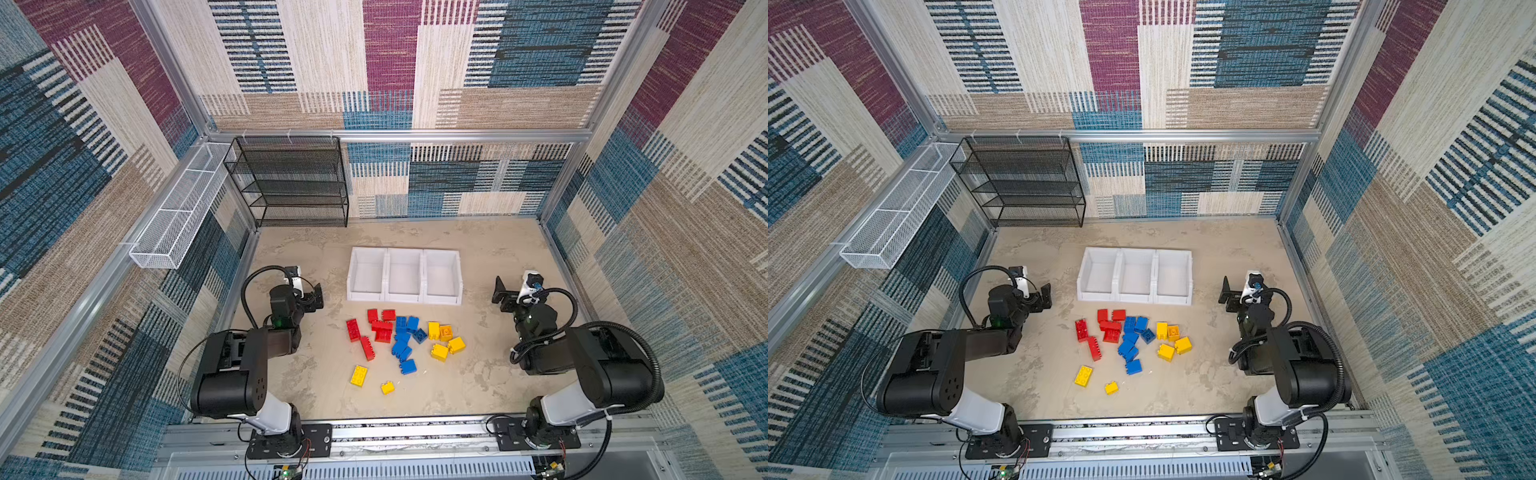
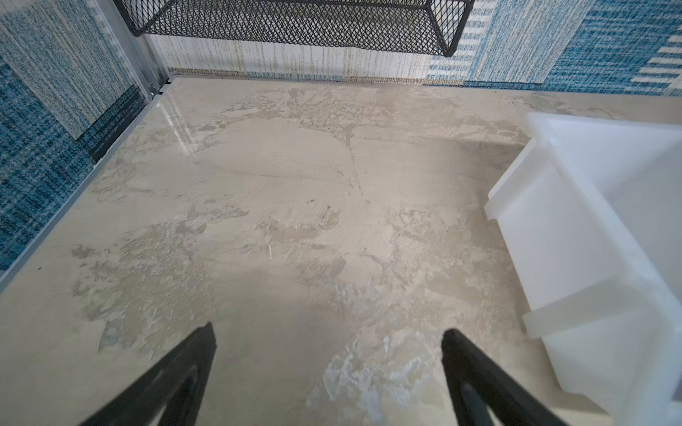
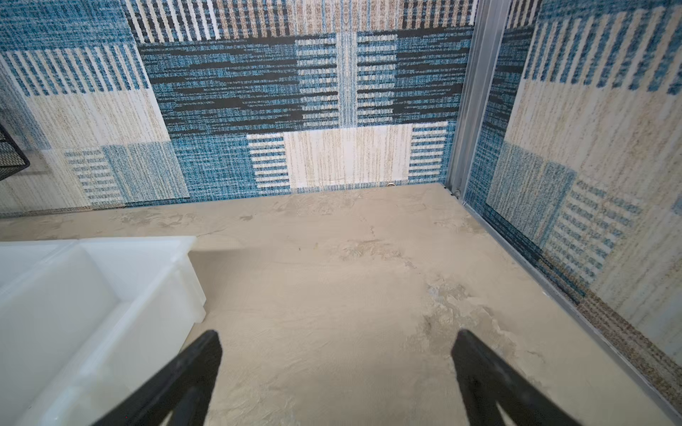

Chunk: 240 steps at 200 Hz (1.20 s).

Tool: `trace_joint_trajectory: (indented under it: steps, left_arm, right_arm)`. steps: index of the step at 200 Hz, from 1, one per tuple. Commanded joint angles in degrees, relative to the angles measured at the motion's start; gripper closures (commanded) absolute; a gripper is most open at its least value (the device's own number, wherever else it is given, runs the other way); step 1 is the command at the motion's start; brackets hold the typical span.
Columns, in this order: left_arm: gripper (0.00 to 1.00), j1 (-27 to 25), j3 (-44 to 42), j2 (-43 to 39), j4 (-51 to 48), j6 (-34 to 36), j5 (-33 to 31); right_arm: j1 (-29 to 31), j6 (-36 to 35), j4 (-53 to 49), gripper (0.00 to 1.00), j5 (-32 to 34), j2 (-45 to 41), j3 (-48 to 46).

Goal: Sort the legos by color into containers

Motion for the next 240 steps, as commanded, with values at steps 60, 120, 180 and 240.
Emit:
trace_joint_trajectory:
  steps: [60,120,180,240]
  left_arm:
    - [0.01,-0.11,0.19,-0.09,0.05,0.90,0.72]
    - [0.02,-0.11,0.28,0.01,-0.04,0.89,0.64]
    - [0.01,-0.19,7.17,-15.36,-25.21,-3.39,-2.58]
    - [0.01,-11.21,16.72,-27.87,-59.65,-18.43,4.12]
  right_arm:
    - [-0.05,-0.09,0.55,0.00,-0.58,0.19,0.54]
    - [-0.09,-0.09,0.21,0.00,-0.54,0.27,0.73]
    - [2.42,-0.81,-37.82,0.00,-3.63,-13.82,15.28]
    - [20.22,13.07,-81.25,0.00,0.50,-20.43,29.88]
